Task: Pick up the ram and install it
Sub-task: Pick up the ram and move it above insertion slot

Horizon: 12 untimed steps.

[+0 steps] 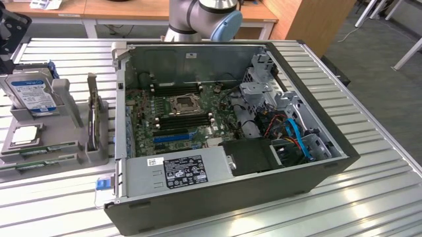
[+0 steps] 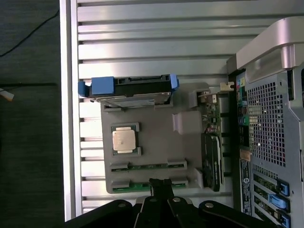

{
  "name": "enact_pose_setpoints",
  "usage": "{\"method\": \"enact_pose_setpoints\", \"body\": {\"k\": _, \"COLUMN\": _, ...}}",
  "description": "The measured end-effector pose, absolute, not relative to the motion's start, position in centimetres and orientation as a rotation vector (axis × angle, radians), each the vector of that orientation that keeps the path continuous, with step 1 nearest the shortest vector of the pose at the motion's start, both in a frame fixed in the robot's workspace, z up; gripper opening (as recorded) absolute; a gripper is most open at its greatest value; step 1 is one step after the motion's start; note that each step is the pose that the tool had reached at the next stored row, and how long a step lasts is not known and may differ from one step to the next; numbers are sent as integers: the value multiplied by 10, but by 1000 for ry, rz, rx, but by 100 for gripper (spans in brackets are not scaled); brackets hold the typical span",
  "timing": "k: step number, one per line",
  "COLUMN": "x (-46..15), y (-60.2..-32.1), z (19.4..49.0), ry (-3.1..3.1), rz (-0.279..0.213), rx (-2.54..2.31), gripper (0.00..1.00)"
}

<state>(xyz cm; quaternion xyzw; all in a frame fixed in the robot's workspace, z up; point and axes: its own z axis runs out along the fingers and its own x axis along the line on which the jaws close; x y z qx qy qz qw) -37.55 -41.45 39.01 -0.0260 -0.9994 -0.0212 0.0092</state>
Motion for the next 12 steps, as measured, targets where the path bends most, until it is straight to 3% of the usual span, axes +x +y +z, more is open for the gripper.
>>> {"method": "enact_pose_setpoints", "body": {"k": 12, "x": -376, "y": -415, "z": 390, "ry": -3116, "rz": -65, "rx": 149, "gripper": 10}}
